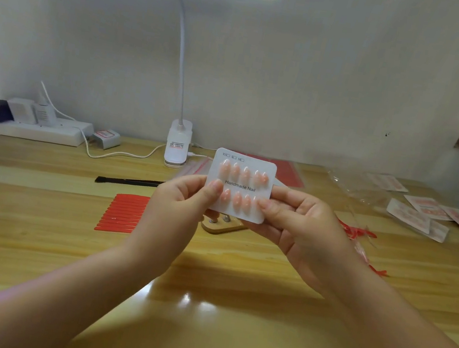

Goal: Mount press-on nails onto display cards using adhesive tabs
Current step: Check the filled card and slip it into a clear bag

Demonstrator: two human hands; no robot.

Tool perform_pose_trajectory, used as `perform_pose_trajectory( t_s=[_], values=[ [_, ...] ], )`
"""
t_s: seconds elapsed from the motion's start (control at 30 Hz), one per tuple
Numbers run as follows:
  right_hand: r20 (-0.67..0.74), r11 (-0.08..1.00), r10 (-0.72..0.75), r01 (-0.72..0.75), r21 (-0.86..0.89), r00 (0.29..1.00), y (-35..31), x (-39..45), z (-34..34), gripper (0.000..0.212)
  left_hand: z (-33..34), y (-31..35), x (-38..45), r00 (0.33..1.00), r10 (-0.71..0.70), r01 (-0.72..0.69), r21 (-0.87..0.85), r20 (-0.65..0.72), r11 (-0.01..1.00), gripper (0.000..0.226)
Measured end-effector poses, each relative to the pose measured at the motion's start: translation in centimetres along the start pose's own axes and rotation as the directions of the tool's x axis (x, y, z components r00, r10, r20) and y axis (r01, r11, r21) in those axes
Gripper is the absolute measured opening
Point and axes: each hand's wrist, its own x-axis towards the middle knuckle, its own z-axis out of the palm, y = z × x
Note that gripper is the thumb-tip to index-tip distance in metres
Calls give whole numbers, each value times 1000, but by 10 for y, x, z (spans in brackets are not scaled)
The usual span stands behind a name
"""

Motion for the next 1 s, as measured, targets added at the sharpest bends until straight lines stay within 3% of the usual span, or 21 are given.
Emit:
perform_pose_trajectory(
  t_s=[0.23, 0.33, 0.37, 0.4, 0.47, 0.53, 0.6, 1.0],
  values=[
    [-6, 999, 18, -18, 33, 1000, 2, 1, 0, 25, 0, 0, 0, 1000, 19, -19, 28, 2, 999, 38],
    [-56, 999, 33, -31, 39, 998, 6, 2, 0, 20, 1, -6, 1, 998, 40, -34, 121, -43, 992, 17],
    [-73, 999, 34, -31, 44, 997, 8, 2, 0, 18, 1, -9, 0, 994, 86, -67, 229, -75, 971, 21],
    [-87, 998, 34, -30, 51, 996, 10, 2, 0, 19, 1, -11, 0, 976, 191, -138, 391, -100, 910, 34],
    [-103, 998, 39, -33, 61, 994, 14, 2, 1, 26, 0, -12, -1, 875, 483, -345, 685, -12, 642, 42],
    [-95, 997, 50, -44, 55, 994, 19, 0, 3, 35, 2, -12, -4, 770, 627, -473, 767, 119, 434, 33],
    [-65, 997, 54, -50, 63, 996, 24, -1, 5, 37, 3, -14, -6, 736, 653, -515, 775, 179, 367, 28],
    [2, 993, 73, -72, 97, 997, 23, -3, 10, 22, -4, -13, -1, 730, 639, -580, 715, 243, 391, 15]
  ],
)
